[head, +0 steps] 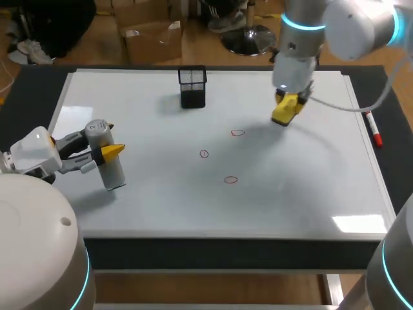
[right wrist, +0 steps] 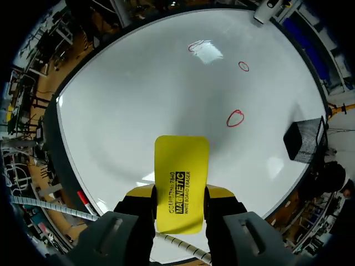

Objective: Pick up the inspection probe, press it on each red-marked spot on the whiteboard one by one, put down the probe, pick up the eraser, and wipe off all the red marks.

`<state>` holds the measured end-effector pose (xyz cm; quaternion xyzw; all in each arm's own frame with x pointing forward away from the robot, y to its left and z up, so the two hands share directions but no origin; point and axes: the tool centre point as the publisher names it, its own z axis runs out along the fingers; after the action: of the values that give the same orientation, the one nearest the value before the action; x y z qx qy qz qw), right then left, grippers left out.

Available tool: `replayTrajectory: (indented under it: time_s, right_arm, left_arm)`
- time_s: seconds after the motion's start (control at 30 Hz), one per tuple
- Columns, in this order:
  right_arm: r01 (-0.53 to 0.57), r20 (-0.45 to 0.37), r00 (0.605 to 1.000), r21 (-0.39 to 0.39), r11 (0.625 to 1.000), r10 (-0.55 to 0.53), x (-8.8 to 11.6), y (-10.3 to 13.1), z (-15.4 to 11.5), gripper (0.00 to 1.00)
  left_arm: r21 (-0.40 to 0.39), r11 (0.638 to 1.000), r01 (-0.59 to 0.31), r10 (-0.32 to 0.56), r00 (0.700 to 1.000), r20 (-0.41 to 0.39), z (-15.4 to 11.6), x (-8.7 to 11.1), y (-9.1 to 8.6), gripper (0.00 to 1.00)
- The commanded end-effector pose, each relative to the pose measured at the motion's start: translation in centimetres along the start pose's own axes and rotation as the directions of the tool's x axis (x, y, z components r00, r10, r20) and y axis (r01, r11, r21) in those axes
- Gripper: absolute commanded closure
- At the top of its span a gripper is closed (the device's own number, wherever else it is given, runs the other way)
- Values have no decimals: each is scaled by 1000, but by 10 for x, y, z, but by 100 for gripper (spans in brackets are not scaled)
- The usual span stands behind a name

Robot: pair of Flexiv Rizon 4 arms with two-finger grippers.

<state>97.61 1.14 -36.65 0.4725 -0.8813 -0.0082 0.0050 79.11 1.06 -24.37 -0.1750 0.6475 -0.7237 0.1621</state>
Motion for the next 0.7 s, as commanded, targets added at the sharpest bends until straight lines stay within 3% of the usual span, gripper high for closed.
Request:
replayTrajectory:
  time_s: [0.03,0.3,0.7]
  right_arm:
    - [46,-30,999,19,999,-46,-26,20,-2,100]
    - [175,-18,984,16,984,-175,-68,58,-3,100]
    - [351,3,936,-11,936,-351,-122,142,10,100]
  left_arm:
    - [-1,1000,0,0,1000,3,0,1,-1,100]
    - [-1,1000,0,0,1000,3,0,1,-1,100]
    - [-1,1000,0,0,1000,3,0,1,-1,100]
